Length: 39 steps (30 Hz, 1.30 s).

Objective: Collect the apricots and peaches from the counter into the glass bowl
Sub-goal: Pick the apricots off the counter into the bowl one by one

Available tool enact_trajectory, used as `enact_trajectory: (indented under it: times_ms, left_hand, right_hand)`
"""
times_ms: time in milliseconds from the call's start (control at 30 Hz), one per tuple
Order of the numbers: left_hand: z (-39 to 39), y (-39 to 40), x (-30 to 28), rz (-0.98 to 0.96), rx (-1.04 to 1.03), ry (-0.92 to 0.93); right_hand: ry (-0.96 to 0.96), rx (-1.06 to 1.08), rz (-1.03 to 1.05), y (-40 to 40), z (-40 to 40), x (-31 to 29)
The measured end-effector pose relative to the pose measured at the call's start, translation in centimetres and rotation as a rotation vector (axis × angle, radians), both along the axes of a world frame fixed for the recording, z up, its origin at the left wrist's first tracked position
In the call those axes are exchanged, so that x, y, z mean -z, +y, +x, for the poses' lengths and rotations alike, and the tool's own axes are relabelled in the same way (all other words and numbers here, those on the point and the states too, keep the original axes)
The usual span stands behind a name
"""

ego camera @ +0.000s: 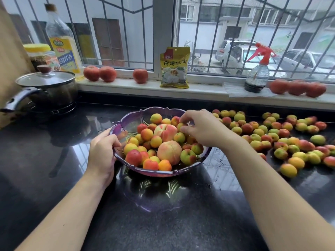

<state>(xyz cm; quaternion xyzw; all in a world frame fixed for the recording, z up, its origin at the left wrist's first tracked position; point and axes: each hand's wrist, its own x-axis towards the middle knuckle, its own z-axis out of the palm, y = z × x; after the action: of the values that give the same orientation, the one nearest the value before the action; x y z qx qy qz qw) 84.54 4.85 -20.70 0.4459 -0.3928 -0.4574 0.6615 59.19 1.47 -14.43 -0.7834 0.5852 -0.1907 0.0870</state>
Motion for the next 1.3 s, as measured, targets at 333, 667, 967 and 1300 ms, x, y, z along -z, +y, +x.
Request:
enact_trajectory:
  times_ms: [333, 667, 967, 1300]
  left_hand:
    - [0.5, -0.4, 0.5, 0.003, 0.091, 0.028]
    - [0.7, -0.5, 0.8, 0.01, 0.134, 0.044]
    - [0.8, -0.3, 0.7, 0.006, 0.151, 0.037]
    - [0.4, -0.6, 0.9, 0.019, 0.102, 0.045]
  right_hand:
    - [-0.329, 0.492, -0.205, -2.1, -8.6, -0.6]
    - [0.271, 0.429, -0.071, -4.6, -7.8, 7.2]
    - [0.292, 0.479, -0.163, -4.3, -8.2, 7.3]
    - [0.346, 0.482, 0.074, -3.2, -8.3, 5.4]
